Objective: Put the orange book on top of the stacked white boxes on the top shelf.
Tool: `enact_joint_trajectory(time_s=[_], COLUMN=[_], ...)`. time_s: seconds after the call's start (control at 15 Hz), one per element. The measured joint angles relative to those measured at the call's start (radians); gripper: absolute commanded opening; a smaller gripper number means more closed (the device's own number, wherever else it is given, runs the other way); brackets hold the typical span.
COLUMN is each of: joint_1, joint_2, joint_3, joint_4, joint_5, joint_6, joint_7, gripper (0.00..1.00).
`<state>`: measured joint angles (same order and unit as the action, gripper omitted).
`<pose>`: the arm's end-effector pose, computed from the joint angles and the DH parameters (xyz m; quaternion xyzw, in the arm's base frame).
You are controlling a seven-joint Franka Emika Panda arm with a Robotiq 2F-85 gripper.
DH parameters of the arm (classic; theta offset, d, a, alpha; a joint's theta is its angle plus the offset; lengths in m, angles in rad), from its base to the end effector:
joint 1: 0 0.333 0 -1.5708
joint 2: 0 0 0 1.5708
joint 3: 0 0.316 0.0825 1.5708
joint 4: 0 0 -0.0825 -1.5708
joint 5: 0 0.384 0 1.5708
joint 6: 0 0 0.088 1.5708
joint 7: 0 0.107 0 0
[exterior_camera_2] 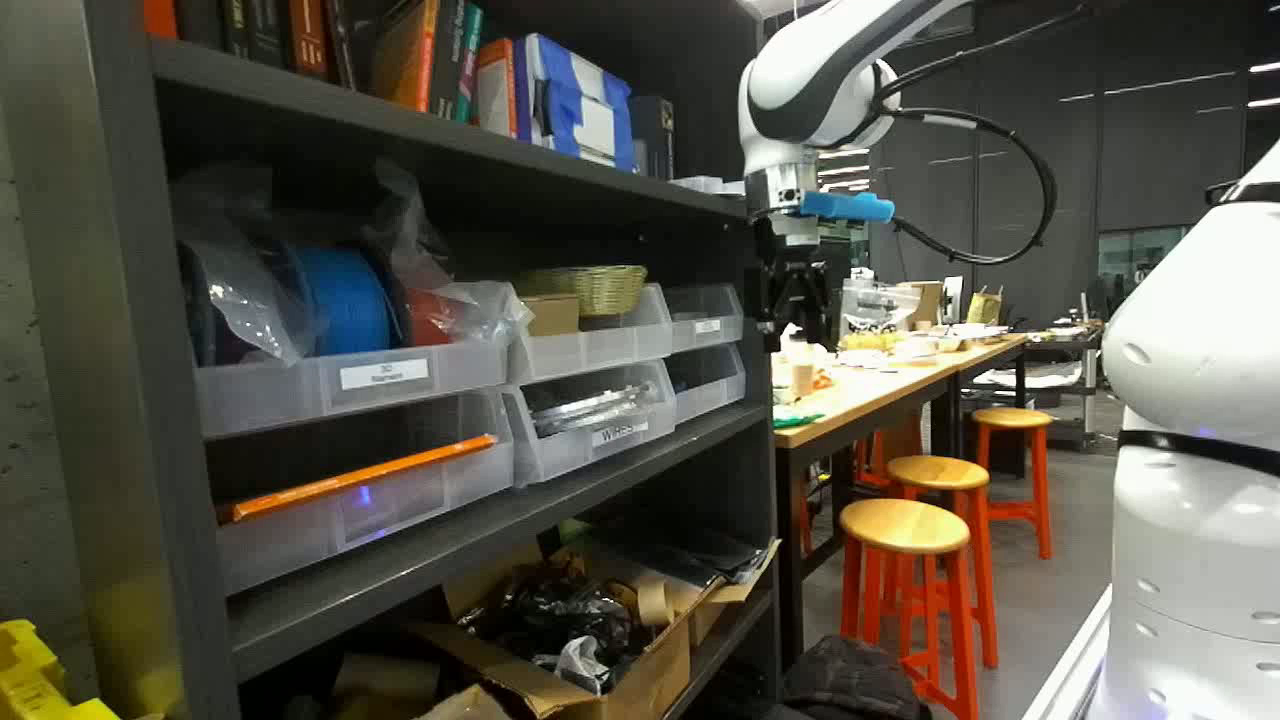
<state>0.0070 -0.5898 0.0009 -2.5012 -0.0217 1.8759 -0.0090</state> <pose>0.3665 0.0013 0.4809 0.9997 0.0118 -0.0178 0.0105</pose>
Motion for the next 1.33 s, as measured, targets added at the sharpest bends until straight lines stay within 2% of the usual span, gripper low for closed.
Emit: enact_joint_trajectory(time_s=[0.73, 1.33], joint_1=[0.007, 0.104], joint_2=[-0.005, -0.109], joint_3=[0.015, 0.107], joint_4=[-0.001, -0.024], joint_5=[-0.022, -0.044], joint_6=[0.0, -0.001], joint_7=[-0.012, -0.017], gripper=[1.0, 1.0])
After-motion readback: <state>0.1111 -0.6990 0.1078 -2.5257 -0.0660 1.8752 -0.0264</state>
